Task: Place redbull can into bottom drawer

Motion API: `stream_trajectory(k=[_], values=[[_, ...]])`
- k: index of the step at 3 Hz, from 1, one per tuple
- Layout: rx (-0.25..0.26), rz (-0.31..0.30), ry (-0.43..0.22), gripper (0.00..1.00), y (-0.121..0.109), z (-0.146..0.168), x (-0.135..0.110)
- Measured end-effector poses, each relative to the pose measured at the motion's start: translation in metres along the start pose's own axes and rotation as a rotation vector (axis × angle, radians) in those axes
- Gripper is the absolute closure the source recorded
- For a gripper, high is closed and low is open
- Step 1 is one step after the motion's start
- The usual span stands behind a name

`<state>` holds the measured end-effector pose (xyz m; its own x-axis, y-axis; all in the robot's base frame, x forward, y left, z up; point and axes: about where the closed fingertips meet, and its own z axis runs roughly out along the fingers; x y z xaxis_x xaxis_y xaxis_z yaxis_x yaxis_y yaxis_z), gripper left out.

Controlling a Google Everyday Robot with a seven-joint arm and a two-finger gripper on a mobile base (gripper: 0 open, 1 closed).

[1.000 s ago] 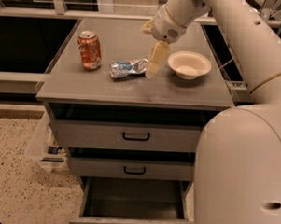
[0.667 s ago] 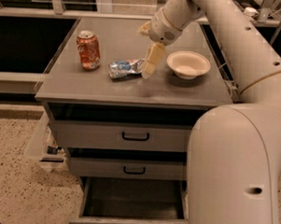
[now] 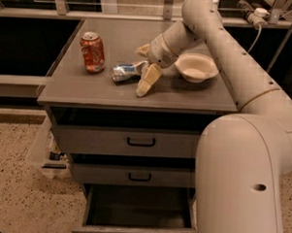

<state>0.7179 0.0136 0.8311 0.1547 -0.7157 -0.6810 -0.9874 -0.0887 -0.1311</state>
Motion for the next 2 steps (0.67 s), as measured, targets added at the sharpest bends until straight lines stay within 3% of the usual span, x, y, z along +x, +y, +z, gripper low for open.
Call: stream_trajectory(k=[2], values=[[-0.006,0.001,-0.006,0.41,0.0008,0.0033,-0.0005]])
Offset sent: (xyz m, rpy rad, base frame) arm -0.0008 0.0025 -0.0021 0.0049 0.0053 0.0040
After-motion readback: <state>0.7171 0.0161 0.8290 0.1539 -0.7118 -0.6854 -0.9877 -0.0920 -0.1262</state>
